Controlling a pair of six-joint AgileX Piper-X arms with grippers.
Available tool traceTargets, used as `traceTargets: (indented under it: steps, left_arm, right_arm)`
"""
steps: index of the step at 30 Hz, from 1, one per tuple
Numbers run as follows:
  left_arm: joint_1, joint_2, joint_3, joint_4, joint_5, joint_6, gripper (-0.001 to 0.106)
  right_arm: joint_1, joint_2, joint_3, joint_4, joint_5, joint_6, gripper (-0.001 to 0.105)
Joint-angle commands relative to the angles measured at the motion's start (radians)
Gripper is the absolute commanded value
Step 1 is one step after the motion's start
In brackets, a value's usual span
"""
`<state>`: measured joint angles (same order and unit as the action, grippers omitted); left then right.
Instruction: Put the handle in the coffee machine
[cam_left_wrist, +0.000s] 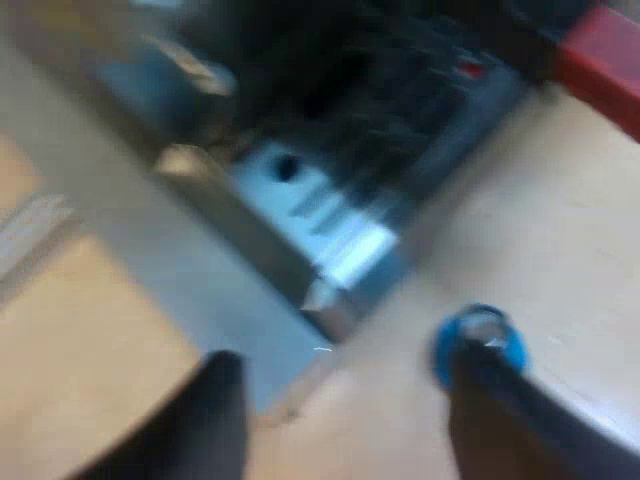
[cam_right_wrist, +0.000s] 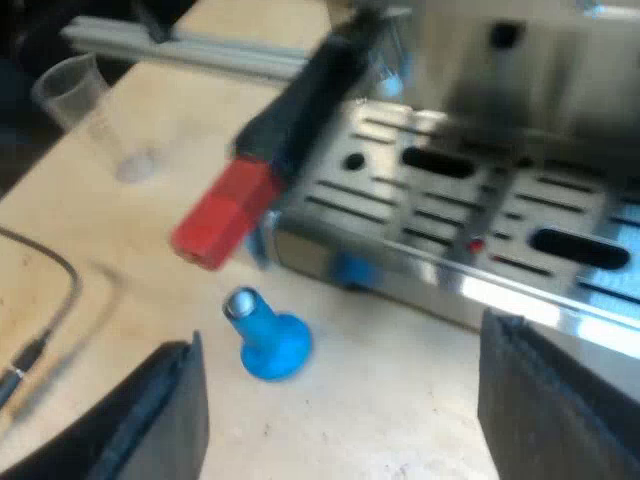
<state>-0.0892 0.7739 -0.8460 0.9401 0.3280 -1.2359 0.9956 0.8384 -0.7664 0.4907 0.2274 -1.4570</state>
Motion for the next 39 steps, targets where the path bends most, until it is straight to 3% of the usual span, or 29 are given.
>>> traceTargets:
  steps: [1, 3, 5, 9, 11, 13, 16, 20, 25, 30, 39]
  left_arm:
    - [0.032, -0.053, -0.051, 0.001, -0.004, -0.024, 0.078]
    - [0.036, -0.058, -0.054, 0.001, -0.004, -0.024, 0.078]
    - [0.061, -0.098, -0.134, 0.005, -0.004, -0.046, 0.078]
    - [0.064, -0.104, -0.226, 0.006, -0.002, -0.183, 0.078]
    - [0.064, -0.104, -0.26, 0.008, -0.002, -0.216, 0.078]
    - [0.064, -0.104, -0.297, 0.021, -0.002, -0.256, 0.078]
    - [0.064, -0.122, -0.317, 0.027, -0.002, -0.268, 0.078]
    - [0.064, -0.167, -0.317, 0.028, -0.002, -0.268, 0.078]
    - [0.065, -0.252, -0.315, 0.03, -0.042, -0.268, 0.078]
    - [0.065, -0.371, -0.309, 0.053, -0.067, -0.268, 0.078]
    - [0.065, -0.617, -0.272, 0.182, -0.072, -0.266, 0.078]
  right_arm:
    - [-0.08, -0.007, -0.084, 0.086, -0.081, -0.065, 0.06]
    - [-0.106, -0.007, -0.113, 0.127, -0.097, -0.122, 0.06]
    - [-0.186, -0.007, -0.209, 0.223, -0.106, -0.218, 0.06]
    - [-0.315, -0.007, -0.305, 0.304, -0.12, -0.266, 0.06]
    - [-0.402, -0.007, -0.341, 0.329, -0.15, -0.275, 0.06]
    - [-0.519, -0.01, -0.374, 0.357, -0.246, -0.275, 0.06]
    - [-0.683, -0.031, -0.381, 0.362, -0.342, -0.26, 0.06]
    - [-0.823, -0.061, -0.381, 0.372, -0.345, -0.259, 0.06]
    - [-0.994, -0.171, -0.381, 0.436, -0.345, -0.342, 0.06]
    - [-1.019, -0.307, -0.381, 0.489, -0.334, -0.409, 0.06]
    - [-1.019, -0.591, -0.364, 0.625, -0.334, -0.409, 0.06]
